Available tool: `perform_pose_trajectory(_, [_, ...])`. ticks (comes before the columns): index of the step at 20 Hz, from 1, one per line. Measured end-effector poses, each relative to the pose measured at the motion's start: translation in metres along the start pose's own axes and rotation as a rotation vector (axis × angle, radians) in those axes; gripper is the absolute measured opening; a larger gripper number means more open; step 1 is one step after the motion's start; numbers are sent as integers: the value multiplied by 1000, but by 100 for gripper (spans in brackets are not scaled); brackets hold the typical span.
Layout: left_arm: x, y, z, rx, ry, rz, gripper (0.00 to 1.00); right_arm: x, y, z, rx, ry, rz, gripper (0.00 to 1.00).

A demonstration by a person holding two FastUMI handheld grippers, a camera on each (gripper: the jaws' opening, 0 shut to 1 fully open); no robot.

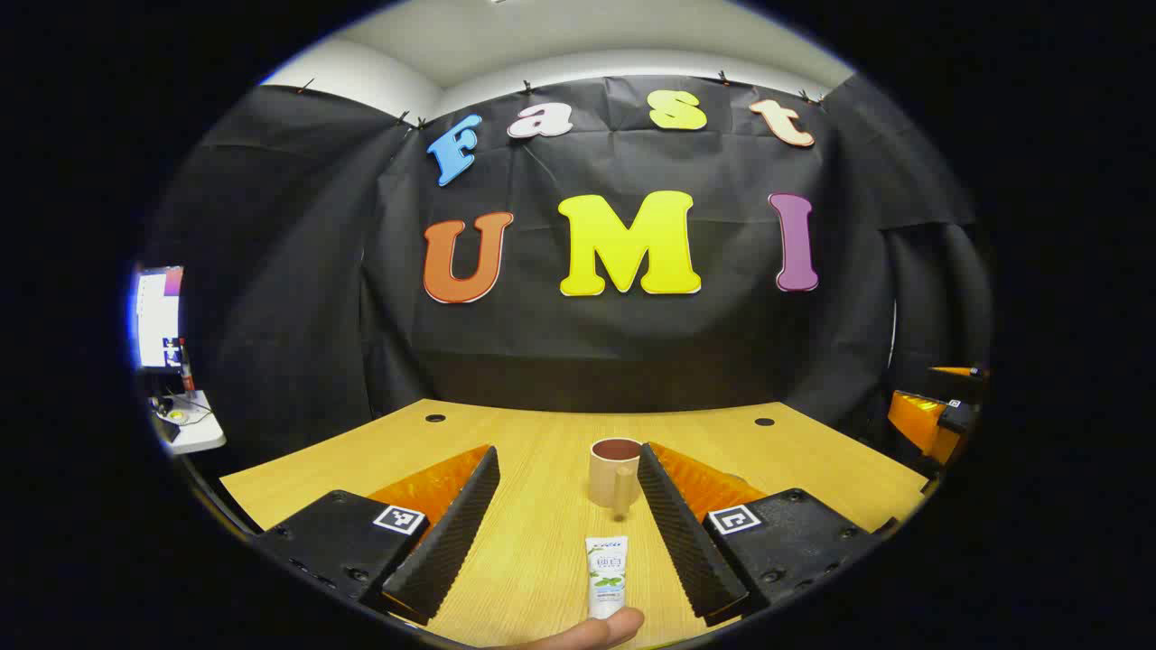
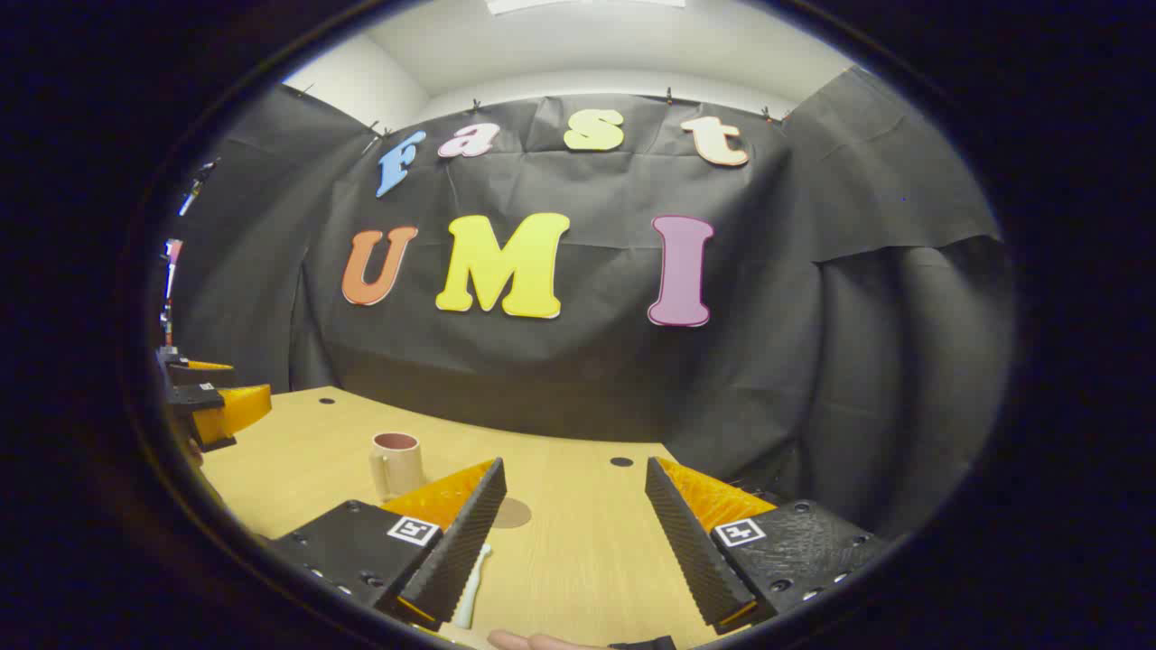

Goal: Put the toothbrush and toothpaste on the desktop into the cup, then pick up the cup and place it on the coaster on the desktop.

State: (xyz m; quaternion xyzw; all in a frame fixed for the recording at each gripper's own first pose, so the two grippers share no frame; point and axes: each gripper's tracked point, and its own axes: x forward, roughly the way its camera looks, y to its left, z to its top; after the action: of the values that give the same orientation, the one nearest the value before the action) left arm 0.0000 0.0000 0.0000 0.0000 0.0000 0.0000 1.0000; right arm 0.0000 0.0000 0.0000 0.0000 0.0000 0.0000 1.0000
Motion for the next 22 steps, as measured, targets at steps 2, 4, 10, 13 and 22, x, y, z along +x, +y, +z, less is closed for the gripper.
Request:
perform_pose_trajectory(2, [-1, -1, -2, 6, 2, -3, 98, -1, -2, 2, -7, -8, -8, 94])
perform_pose_trajectory(4, [0, -1, -3, 0, 5, -4, 98, -1, 1, 1, -14, -9, 1, 95])
perform_pose_trajectory(10, [3, -3, -13, 1, 33, -3, 98, 2, 5, -9, -32, 22, 8, 94])
perform_pose_trajectory(13, [3, -4, -14, 1, 39, -4, 98, 2, 5, -10, -34, 19, 7, 95])
perform_pose_trajectory(22, [10, -9, -31, 13, 78, -7, 98, 5, 7, -14, -52, 24, 0, 95])
